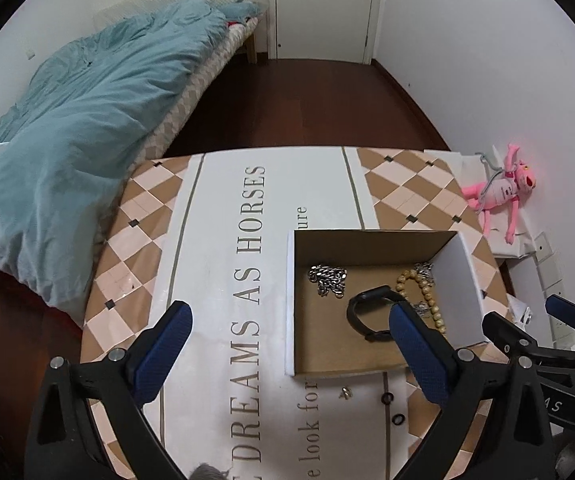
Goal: Organize jewelry
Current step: 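Withdraw both tools from the box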
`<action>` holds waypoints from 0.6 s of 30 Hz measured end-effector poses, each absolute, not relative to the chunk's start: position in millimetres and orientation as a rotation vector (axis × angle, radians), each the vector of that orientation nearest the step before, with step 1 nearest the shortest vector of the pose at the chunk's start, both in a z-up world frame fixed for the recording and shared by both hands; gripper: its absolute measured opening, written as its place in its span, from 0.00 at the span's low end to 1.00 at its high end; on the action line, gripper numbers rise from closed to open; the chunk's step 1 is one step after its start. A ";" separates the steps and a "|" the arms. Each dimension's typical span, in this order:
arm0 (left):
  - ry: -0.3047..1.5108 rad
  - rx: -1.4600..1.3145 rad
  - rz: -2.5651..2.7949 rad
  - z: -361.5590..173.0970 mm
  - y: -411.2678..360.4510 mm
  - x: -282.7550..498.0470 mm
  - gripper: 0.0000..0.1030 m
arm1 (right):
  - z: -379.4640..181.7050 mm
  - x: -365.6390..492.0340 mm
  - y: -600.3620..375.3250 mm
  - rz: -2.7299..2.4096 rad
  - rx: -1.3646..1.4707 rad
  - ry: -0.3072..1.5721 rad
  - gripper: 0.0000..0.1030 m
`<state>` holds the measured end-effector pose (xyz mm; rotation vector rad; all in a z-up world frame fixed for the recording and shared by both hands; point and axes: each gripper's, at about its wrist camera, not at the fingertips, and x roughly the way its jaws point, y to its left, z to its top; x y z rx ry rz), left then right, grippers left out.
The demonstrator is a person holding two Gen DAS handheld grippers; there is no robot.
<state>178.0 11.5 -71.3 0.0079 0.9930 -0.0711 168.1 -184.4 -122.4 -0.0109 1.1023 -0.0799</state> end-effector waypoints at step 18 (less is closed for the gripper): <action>0.835 0.034 -0.039 4.6 3.5 109.6 0.98 | -26.7 93.3 -185.3 -0.106 -0.014 0.881 0.96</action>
